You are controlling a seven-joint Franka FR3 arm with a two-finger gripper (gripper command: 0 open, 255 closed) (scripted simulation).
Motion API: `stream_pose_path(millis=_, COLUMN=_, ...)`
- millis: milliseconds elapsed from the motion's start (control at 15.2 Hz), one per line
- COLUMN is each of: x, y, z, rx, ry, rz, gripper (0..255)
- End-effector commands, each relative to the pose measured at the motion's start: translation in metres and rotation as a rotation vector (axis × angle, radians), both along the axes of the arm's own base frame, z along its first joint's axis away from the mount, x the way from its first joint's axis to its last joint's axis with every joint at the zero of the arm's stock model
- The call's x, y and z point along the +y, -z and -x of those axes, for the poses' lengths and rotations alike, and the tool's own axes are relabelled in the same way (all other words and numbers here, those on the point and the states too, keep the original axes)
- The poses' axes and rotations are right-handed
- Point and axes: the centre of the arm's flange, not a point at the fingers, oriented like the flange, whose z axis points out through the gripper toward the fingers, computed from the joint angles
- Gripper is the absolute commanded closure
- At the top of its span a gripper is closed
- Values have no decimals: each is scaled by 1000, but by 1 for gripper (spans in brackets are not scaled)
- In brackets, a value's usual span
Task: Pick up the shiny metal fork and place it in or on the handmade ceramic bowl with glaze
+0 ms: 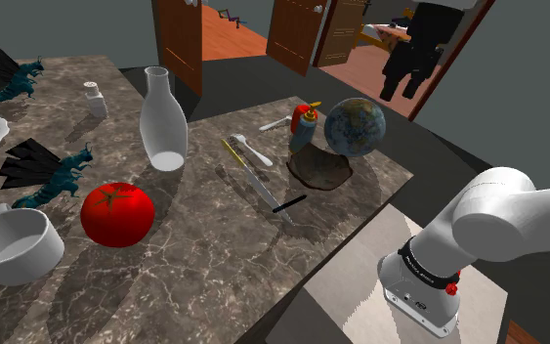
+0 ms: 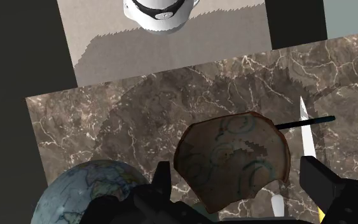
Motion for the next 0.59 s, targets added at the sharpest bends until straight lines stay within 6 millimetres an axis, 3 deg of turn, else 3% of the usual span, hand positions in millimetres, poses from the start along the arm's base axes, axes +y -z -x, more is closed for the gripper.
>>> stream_pose_path(millis=0, x=0, y=0, z=0, rx=0, ry=0, rz=0, gripper=0)
stream_pose_path(millis=528, x=21, y=69, z=-75, rx=-5, ry=-14, rz=-36, gripper=0)
